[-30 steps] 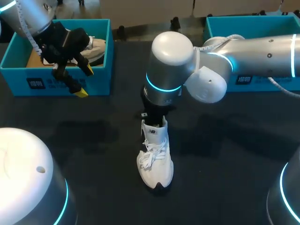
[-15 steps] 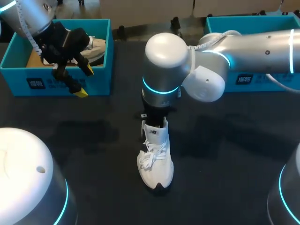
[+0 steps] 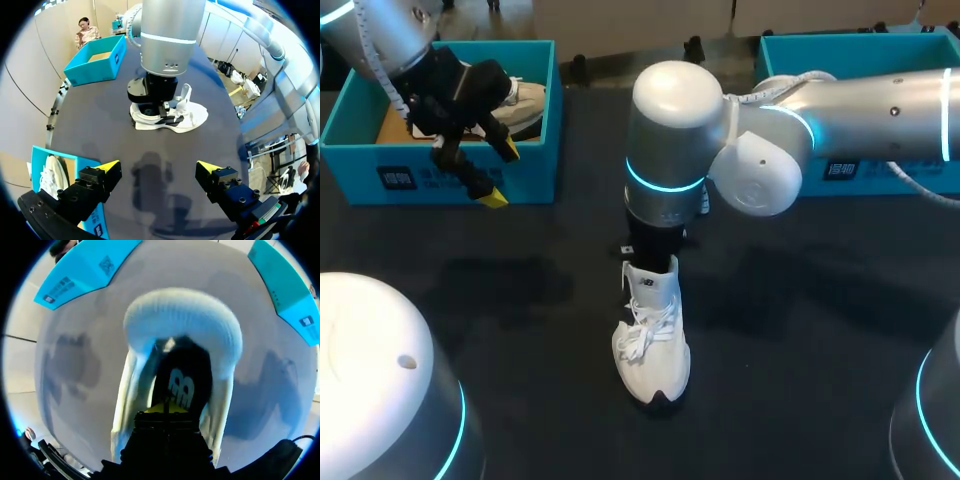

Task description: Take the shoe out of the shoebox, open the shoe tongue, remove and reinsert the insole, then place the shoe into the shoebox

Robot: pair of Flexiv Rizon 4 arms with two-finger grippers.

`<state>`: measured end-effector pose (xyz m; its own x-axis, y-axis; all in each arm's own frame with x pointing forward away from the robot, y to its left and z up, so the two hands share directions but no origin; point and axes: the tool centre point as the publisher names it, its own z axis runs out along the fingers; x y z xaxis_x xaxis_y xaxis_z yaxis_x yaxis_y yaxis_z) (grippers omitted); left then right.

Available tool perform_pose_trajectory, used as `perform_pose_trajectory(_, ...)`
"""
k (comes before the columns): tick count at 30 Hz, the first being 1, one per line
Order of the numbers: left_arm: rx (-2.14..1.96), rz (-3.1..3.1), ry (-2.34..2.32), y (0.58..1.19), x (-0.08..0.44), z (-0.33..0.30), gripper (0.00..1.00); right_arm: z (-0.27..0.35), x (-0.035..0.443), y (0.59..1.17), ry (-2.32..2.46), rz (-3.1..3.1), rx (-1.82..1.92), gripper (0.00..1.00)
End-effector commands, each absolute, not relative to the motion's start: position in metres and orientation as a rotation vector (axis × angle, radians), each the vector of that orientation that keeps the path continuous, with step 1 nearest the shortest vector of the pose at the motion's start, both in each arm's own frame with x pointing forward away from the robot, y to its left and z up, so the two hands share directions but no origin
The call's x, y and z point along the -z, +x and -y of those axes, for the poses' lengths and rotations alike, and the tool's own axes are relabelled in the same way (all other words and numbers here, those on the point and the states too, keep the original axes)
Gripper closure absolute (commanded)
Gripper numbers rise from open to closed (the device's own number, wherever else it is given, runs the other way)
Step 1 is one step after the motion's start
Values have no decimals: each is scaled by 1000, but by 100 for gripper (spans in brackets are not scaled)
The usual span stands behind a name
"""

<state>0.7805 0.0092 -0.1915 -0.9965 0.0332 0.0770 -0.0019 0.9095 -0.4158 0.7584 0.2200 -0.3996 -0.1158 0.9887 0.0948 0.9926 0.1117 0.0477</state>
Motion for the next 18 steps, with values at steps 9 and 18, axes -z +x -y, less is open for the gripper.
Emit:
perform_pose_trajectory(9,-646,2991,-24,780,191,-9,0,-212,366,757,-2068,2206,39,100)
perform_pose_trajectory(18,-646,2991,-24,780,191,-9,0,-214,357,748,-2032,2112,-56,100)
